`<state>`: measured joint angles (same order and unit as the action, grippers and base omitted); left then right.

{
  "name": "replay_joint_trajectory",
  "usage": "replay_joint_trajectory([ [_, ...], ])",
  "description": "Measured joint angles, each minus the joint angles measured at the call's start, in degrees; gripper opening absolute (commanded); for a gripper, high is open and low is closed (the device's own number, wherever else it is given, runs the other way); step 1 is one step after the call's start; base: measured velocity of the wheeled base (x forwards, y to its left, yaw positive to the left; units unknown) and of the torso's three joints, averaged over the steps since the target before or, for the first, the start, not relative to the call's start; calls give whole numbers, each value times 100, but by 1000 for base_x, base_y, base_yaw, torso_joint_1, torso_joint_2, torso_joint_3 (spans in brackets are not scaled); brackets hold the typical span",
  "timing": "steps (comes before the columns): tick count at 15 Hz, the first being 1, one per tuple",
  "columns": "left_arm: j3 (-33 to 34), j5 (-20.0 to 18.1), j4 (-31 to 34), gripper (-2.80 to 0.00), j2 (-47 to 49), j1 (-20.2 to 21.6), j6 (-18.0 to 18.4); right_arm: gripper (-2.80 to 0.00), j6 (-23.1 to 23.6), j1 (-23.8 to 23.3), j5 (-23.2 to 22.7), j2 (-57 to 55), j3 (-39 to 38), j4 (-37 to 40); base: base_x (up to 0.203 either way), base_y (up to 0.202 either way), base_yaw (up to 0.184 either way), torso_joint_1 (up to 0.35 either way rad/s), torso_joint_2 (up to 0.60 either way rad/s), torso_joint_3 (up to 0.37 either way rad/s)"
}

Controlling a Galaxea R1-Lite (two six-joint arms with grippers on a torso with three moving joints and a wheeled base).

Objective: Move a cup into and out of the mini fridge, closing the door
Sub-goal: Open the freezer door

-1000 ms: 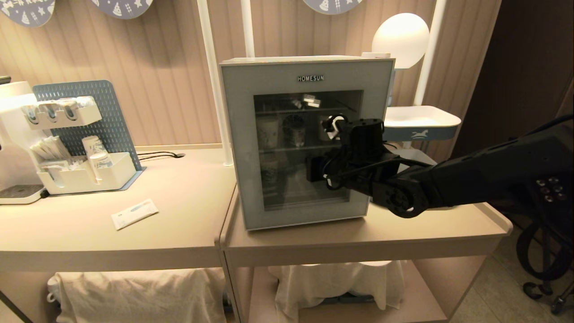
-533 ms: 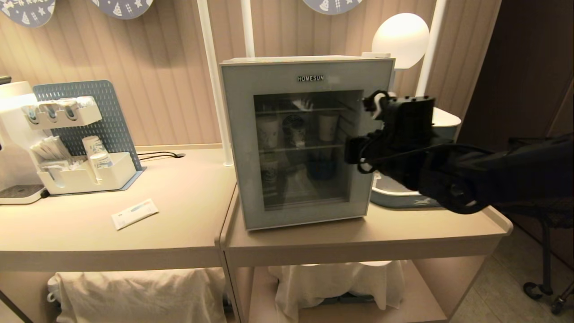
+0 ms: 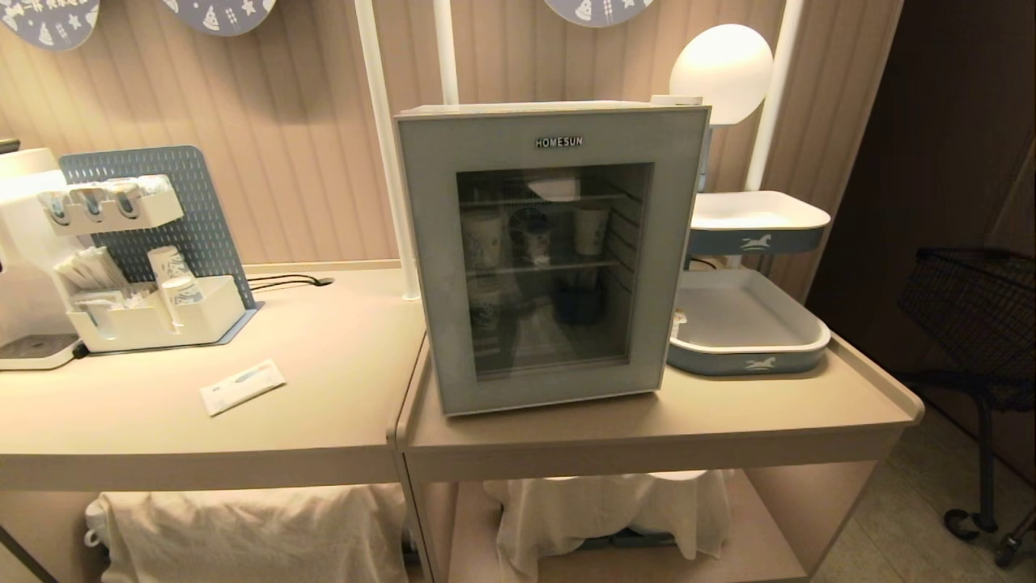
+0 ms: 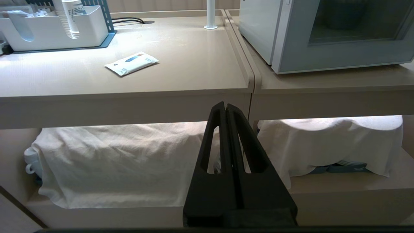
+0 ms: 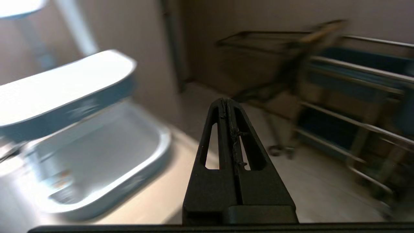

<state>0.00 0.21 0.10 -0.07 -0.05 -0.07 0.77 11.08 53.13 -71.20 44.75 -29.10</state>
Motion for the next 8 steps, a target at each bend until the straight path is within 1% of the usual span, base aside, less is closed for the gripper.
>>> replay_joint_trajectory([
  [2,0,4,0,-280,0,-6,2,-280,78,-573,126,1057,-808,2,0,0,0,0,0,0],
  [4,0,2,0,-280,0,-2,0,-280,148,-978,86,2091,-1600,-14,0,0,0,0,0,0],
  [6,0,1,-2,-280,0,-6,0,-280,211,-1164,-294,3154,-2240,36,0,0,0,0,0,0],
  [8,0,0,0,-280,0,-5,0,-280,282,-1233,-954,4323,-2739,242,0,0,0,0,0,0],
])
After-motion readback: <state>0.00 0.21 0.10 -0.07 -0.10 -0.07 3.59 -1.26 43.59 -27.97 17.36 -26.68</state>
